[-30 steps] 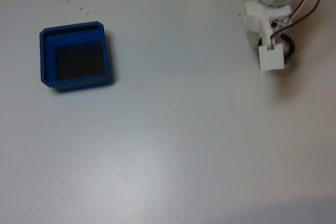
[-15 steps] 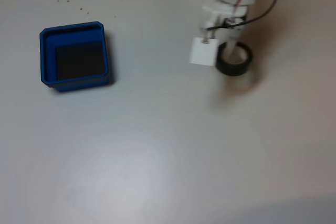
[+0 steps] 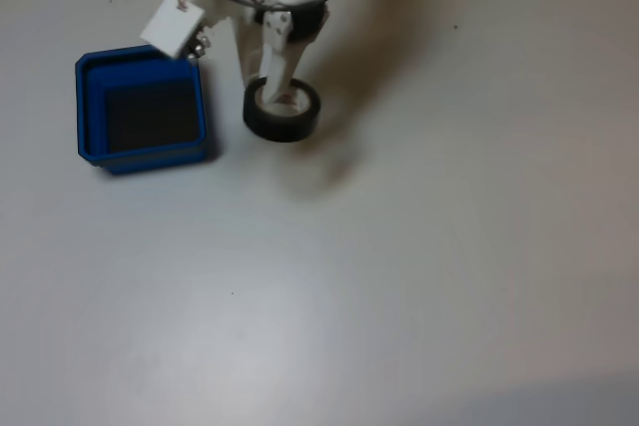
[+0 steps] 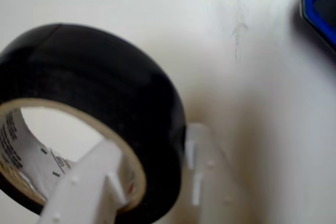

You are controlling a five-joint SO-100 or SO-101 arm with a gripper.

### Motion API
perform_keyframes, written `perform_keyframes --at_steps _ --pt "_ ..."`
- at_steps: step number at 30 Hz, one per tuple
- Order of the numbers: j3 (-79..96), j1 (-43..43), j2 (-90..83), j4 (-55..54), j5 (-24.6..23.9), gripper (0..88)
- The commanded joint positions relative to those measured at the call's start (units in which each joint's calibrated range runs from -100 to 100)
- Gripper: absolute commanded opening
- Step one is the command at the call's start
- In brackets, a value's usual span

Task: Pick the black tape roll and drop it in the blue box

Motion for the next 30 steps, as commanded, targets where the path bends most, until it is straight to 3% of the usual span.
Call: perform_keyframes --at_steps 1,14,30 --pt "-9.5 4.5 4.5 -0.3 0.4 1.4" --pt "-18.9 19.7 12.9 -0.3 0.4 1.4" --pt "-19.0 23.9 17.7 -0.3 0.5 1.4"
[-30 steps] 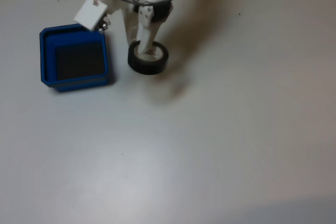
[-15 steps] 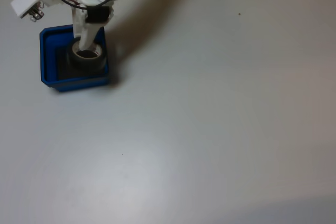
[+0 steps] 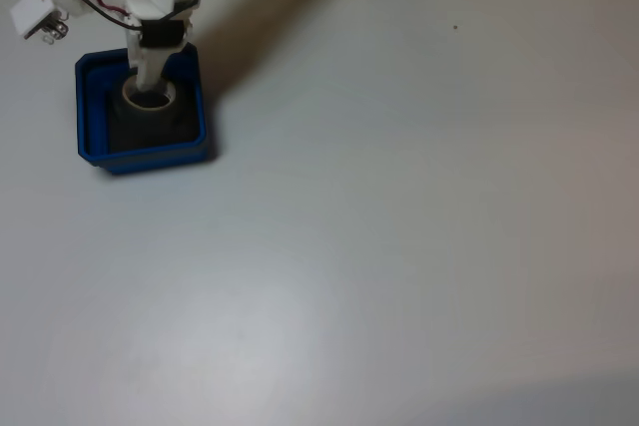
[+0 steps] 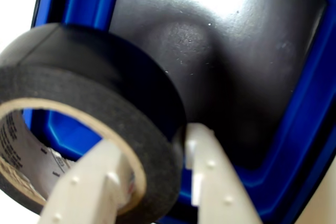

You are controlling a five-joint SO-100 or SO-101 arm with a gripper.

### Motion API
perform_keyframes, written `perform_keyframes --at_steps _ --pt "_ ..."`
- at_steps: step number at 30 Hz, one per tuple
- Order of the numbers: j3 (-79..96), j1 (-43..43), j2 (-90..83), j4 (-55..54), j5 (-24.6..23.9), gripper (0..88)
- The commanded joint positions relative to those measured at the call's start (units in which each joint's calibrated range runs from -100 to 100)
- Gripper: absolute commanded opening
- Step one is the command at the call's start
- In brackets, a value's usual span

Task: Pick the black tape roll and drop it in the blue box

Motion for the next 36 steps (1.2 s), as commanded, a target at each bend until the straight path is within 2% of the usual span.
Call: perform_keyframes --at_steps 1,36 --pt "-4.6 0.9 0.0 -0.3 0.3 1.4" --pt "-4.5 3.2 8.6 -5.2 0.3 1.5"
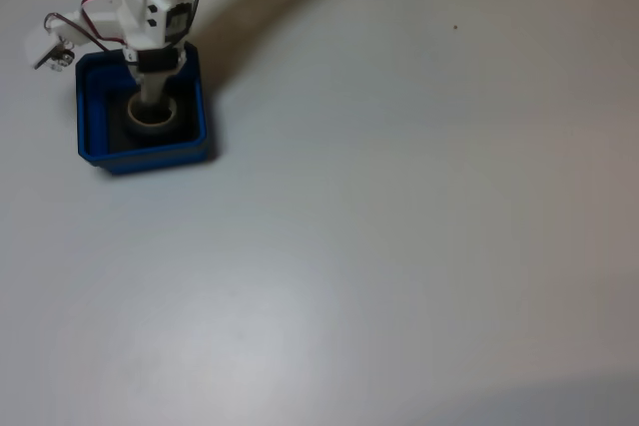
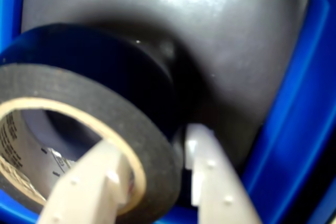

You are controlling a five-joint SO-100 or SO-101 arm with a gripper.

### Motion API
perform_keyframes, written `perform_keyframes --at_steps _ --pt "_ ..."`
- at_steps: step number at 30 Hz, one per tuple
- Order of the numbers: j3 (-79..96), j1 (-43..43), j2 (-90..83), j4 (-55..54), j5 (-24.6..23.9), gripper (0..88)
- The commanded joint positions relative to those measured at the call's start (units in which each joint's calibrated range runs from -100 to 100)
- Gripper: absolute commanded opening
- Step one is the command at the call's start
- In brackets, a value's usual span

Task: Pick the black tape roll and drop it in the blue box

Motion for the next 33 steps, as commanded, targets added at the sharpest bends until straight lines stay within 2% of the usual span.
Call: perform_keyframes --at_steps 1,9,28,33 --pt "-4.1 0.1 -1.0 -1.3 0.3 1.5" --pt "-3.8 -0.4 -0.7 -1.3 3.5 1.5" --pt "-3.8 -0.5 1.4 -3.2 4.5 1.8" --pt "-3.7 -0.6 1.4 -3.2 4.5 7.5"
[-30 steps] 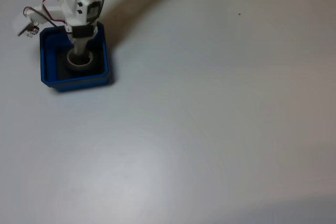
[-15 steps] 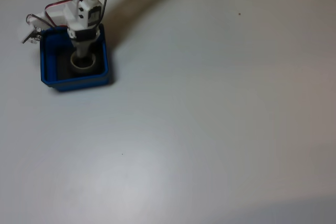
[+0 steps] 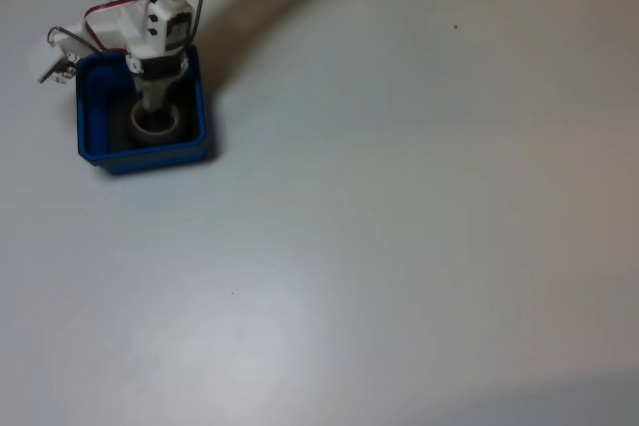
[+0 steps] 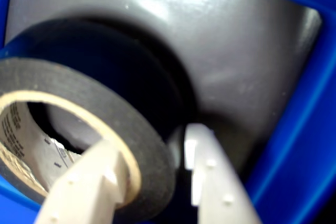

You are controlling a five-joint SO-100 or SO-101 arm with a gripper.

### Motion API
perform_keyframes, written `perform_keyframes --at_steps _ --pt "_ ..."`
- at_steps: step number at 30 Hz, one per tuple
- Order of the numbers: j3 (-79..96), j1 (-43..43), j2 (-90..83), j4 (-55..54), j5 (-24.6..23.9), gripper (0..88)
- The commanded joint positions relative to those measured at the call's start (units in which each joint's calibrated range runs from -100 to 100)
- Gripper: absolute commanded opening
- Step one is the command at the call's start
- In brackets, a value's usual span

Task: Pick the black tape roll and drop it in the blue box

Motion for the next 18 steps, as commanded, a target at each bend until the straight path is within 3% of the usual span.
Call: perform_keyframes --at_steps 1,8,18 --pt "-3.6 -0.6 -1.0 -0.9 0.3 9.3" --pt "-3.6 -0.6 -1.0 -0.9 0.3 16.0" --pt "-4.1 -0.8 -1.6 -1.1 0.2 11.3"
